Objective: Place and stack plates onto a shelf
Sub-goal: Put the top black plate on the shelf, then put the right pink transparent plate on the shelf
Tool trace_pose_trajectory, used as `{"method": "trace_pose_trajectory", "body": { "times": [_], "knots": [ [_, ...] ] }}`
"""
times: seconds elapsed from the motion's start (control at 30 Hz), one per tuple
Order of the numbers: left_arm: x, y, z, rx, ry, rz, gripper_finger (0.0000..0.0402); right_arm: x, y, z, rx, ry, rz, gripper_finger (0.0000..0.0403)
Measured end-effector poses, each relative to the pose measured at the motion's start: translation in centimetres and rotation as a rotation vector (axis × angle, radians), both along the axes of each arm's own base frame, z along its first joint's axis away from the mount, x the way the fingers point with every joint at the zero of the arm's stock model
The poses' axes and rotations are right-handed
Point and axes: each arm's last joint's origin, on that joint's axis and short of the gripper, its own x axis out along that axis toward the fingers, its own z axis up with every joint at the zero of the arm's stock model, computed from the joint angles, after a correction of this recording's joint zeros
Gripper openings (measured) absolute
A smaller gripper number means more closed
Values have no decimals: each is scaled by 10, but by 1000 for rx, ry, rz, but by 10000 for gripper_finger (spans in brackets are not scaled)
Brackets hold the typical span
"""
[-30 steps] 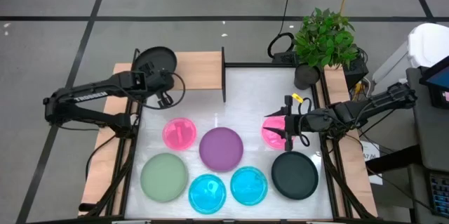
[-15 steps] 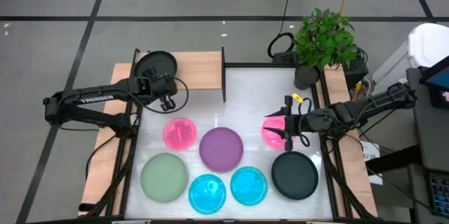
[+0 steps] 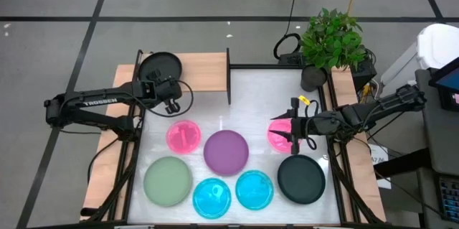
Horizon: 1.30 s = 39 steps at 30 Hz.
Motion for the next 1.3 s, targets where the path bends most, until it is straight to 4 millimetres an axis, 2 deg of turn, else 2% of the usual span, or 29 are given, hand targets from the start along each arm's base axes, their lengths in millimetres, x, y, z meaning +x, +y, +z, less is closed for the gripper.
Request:
{"method": "trace_pose_trajectory", "body": {
  "times": [0.13, 0.33, 0.5, 0.73, 1.0, 1.3],
  "knots": [
    [0, 0, 0, -6, -7, 4, 39, 0, 0, 0, 0, 0, 0, 169],
    [0, 0, 0, -9, -12, 7, 106, 0, 0, 0, 0, 0, 0, 169],
    [-1, 0, 2, 5, -28, 23, 145, 0, 0, 0, 1, 0, 2, 169],
    [-8, -7, 21, 47, -114, 14, 176, 0, 0, 0, 11, 2, -1, 169],
    [-18, -26, 48, 14, -260, -104, 193, 0, 0, -1, 23, 5, -5, 169],
    [-18, -56, 53, -108, -357, -280, 193, 0, 0, -1, 45, 4, -13, 169]
  ]
}}
